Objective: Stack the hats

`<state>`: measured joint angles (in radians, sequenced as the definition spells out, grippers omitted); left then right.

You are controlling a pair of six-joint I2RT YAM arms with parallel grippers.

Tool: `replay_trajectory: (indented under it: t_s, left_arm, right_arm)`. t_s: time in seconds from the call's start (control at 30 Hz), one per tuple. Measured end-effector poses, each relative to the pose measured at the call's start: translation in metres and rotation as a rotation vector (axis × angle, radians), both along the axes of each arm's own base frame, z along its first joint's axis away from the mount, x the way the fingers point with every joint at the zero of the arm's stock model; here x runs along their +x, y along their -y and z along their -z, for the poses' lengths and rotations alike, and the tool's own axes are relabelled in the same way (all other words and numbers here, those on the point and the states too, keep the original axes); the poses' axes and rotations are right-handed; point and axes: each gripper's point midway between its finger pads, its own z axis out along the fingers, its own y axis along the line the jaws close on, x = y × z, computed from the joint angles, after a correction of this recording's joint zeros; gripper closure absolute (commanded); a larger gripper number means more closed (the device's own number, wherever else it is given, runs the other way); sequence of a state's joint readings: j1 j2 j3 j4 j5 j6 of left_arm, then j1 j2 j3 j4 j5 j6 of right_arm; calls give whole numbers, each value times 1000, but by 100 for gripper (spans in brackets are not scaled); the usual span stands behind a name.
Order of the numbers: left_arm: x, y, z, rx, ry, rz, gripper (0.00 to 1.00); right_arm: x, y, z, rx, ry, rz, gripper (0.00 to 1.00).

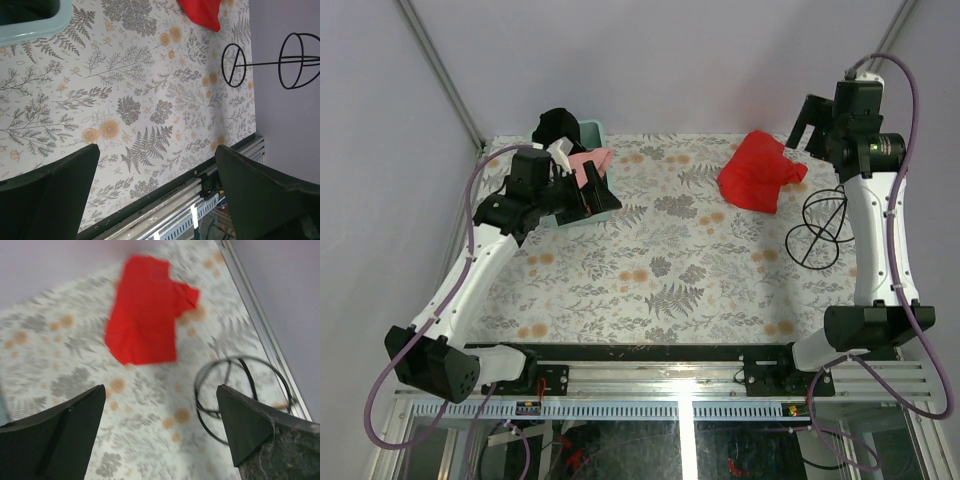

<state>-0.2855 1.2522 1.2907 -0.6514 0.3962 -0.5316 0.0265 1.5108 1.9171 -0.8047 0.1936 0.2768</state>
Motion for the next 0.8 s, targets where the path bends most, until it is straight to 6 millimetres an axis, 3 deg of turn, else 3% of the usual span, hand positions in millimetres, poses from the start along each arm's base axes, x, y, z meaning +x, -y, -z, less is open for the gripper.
replay_trajectory:
  t_s: [0.2, 0.3, 0.5, 0.8]
  left_arm:
    - [5, 6, 1, -16, 7, 3, 0]
    - [7, 7, 2, -22, 14, 8, 0]
    - [5, 8, 15, -13, -7, 19, 0]
    - [8, 9, 28, 17, -16, 51, 0]
  right_arm:
    - [-43, 30, 61, 6, -300, 188, 1]
    - [-60, 41, 68, 24, -341, 247, 1]
    - [-94, 87, 76, 72, -375, 406, 1]
    - [-105, 90, 98, 122, -447, 433, 0]
